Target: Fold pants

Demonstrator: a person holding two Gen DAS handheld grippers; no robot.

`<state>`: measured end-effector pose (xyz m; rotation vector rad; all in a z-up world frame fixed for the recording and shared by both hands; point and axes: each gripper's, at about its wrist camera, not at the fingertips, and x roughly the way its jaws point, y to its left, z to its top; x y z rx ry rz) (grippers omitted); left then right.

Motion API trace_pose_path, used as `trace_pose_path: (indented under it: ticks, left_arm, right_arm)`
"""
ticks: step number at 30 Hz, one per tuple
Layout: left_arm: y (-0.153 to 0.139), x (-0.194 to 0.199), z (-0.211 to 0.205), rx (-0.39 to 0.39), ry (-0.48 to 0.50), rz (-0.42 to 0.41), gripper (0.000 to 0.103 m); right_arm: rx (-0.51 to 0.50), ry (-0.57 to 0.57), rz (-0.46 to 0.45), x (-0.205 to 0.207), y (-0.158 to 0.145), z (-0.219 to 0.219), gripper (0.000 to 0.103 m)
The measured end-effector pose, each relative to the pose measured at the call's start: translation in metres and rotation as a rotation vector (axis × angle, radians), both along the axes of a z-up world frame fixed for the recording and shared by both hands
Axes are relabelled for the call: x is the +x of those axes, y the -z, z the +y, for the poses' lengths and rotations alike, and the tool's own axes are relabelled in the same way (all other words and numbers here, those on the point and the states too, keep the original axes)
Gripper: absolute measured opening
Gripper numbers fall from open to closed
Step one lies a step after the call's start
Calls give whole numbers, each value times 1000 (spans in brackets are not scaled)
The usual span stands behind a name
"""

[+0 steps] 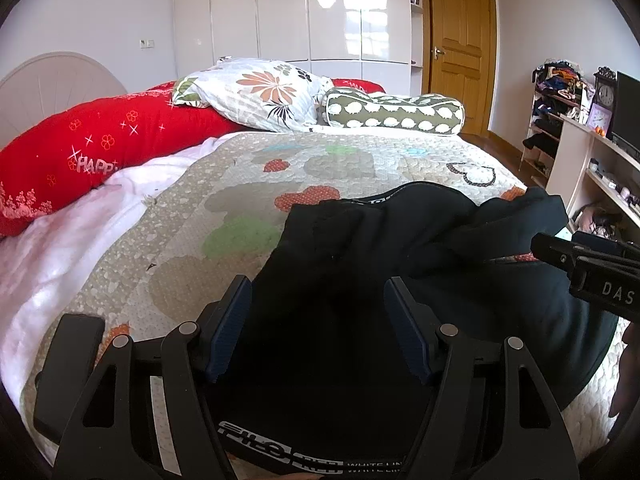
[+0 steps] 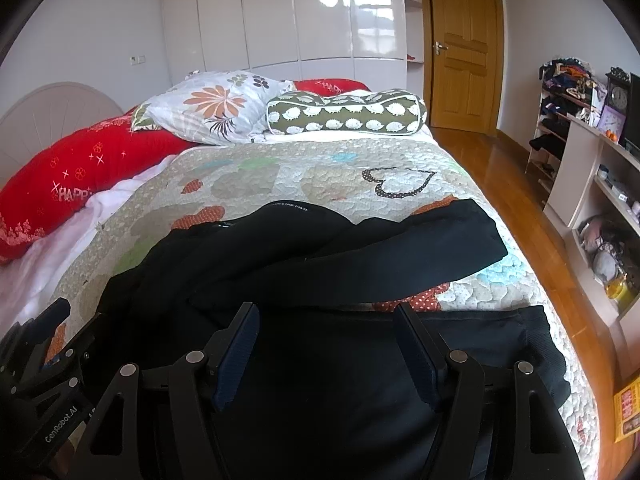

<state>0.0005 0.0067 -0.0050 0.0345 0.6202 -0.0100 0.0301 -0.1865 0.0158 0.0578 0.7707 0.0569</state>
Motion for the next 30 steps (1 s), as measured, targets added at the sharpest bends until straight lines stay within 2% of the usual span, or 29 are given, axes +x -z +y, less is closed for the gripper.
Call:
trace_pose_path:
  ticks: [30]
  left_arm:
    - [7,1,-6,15,1,10,69]
  right_arm:
    - [-6,-9,29,4,6,2,67]
